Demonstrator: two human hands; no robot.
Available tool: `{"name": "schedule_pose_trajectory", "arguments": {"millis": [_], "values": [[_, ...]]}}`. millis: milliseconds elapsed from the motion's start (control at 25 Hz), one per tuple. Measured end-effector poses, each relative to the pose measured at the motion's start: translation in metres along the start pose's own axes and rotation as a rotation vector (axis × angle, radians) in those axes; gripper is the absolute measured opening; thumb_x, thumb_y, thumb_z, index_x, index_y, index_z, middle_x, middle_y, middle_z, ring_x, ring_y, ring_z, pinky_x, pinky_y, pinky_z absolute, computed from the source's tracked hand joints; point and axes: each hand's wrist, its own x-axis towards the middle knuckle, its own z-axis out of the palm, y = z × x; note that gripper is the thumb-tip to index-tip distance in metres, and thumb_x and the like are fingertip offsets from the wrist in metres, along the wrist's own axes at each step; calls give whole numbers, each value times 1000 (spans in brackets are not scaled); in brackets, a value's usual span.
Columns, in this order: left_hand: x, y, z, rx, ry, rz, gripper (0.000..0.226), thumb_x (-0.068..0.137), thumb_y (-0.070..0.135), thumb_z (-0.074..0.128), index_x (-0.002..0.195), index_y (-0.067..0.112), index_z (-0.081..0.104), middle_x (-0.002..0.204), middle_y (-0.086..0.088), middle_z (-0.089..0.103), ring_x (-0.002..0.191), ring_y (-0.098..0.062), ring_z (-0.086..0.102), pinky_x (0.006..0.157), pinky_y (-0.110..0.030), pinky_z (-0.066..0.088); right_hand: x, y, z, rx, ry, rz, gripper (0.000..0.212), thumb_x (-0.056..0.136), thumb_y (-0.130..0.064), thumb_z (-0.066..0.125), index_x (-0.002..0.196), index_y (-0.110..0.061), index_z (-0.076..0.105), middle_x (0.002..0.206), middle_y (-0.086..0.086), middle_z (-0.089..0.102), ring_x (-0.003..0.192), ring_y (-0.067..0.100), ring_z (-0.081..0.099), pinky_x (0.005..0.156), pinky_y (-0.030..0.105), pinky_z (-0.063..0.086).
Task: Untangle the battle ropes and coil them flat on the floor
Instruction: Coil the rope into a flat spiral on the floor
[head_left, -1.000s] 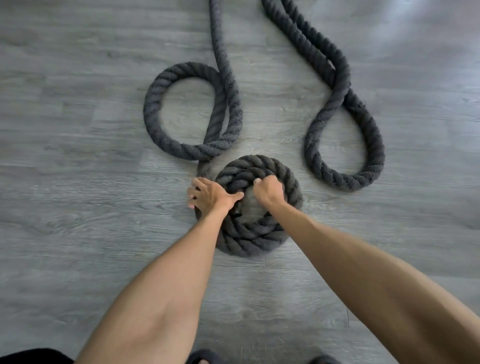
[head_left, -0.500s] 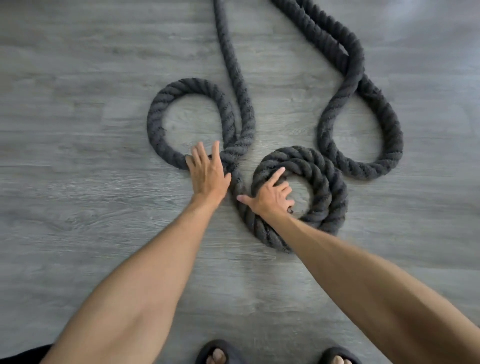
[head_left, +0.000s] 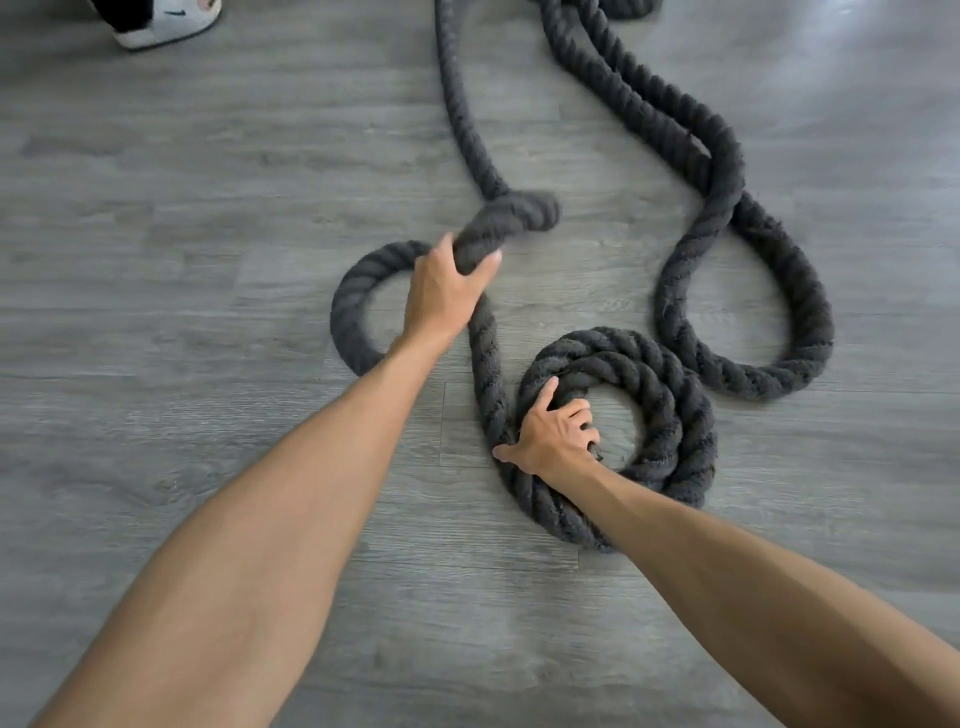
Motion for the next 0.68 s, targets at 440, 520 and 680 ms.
{"name": "schedule_pose_trajectory", "arguments": {"millis": [440, 520, 680], "values": [[54, -61, -109, -778, 673, -784, 47, 93, 36, 65, 112, -5, 52, 59, -9, 52, 28, -16, 47, 28, -21, 37, 38, 27, -42, -406, -27, -540, 135, 71, -57, 81, 159, -21, -15, 155, 31, 17, 142, 45, 24, 114, 53, 29], [40, -100, -135, -679, 688, -908, 45, 95, 42, 61, 114, 3, 51, 68, -5, 54, 36, -13, 53, 31, -22, 43, 40, 32, -42, -445, -26, -556, 136, 71, -57, 82, 158, -22, -16, 159, 30, 10, 146, 44, 19, 117, 53, 25], [15, -157, -160, -364, 630, -1006, 61, 93, 49, 60, 132, 5, 50, 131, -14, 61, 110, -32, 64, 89, -38, 53, 41, 33, -48, -526, -10, -604, 137, 71, -57, 82, 157, -25, -19, 161, 27, 8, 148, 41, 17, 118, 51, 24]]}}
